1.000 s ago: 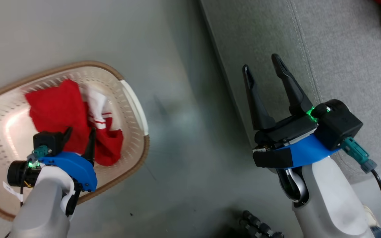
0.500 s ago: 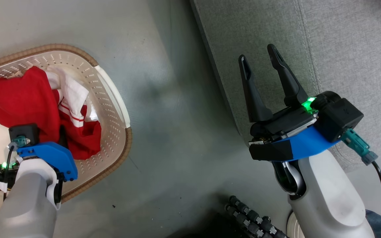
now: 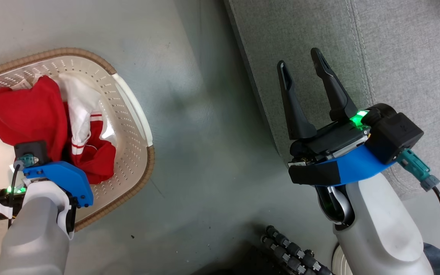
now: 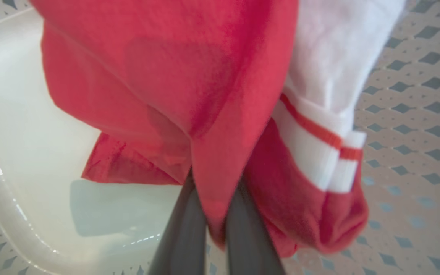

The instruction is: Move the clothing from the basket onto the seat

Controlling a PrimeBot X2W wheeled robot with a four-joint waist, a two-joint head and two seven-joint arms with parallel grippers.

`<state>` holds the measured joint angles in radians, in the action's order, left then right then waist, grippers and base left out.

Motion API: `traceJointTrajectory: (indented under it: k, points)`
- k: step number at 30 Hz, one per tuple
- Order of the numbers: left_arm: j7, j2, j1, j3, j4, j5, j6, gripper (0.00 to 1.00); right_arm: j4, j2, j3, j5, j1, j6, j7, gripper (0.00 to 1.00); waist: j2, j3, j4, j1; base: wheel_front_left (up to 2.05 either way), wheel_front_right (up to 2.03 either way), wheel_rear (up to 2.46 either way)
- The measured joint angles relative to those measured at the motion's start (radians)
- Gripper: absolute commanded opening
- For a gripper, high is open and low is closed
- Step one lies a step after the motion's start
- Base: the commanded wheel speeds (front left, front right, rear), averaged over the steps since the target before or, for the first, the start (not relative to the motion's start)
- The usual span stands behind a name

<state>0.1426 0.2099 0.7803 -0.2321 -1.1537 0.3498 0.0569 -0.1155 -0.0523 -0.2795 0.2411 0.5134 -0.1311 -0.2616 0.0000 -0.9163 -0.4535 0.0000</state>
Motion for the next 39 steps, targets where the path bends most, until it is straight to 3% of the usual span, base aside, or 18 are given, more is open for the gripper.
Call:
traceJointTrajectory:
  k: [12, 19, 32, 39]
  points:
    - [0.019, -0.006, 0.017, -0.007, -0.04, 0.014, -0.008, 0.0, -0.015, 0.0, -0.013, 0.007, 0.019, 0.0, 0.0, 1.0, -0.0001, 0.01, 0.002, 0.0, 0.0, 0.0, 0.0]
    - [0.045, -0.055, 0.019, -0.028, -0.056, 0.021, -0.035, 0.0, -0.047, 0.001, 0.008, -0.029, 0.019, 0.0, -0.002, 1.0, 0.0, 0.07, 0.032, -0.0001, 0.0, 0.0, 0.0]
    - [0.091, -0.153, -0.043, -0.114, -0.081, 0.019, -0.124, 0.0, -0.145, -0.026, 0.046, -0.121, -0.109, 0.0, 0.059, 1.0, 0.0, 0.363, 0.157, -0.0003, 0.0, 0.0, 0.0]
    - [0.083, -0.158, -0.114, -0.248, 0.016, 0.085, -0.174, 0.0, -0.149, -0.056, 0.054, -0.112, -0.209, 0.0, 0.113, 1.0, -0.0001, 0.573, 0.232, -0.0004, 0.0, 0.0, 0.0]
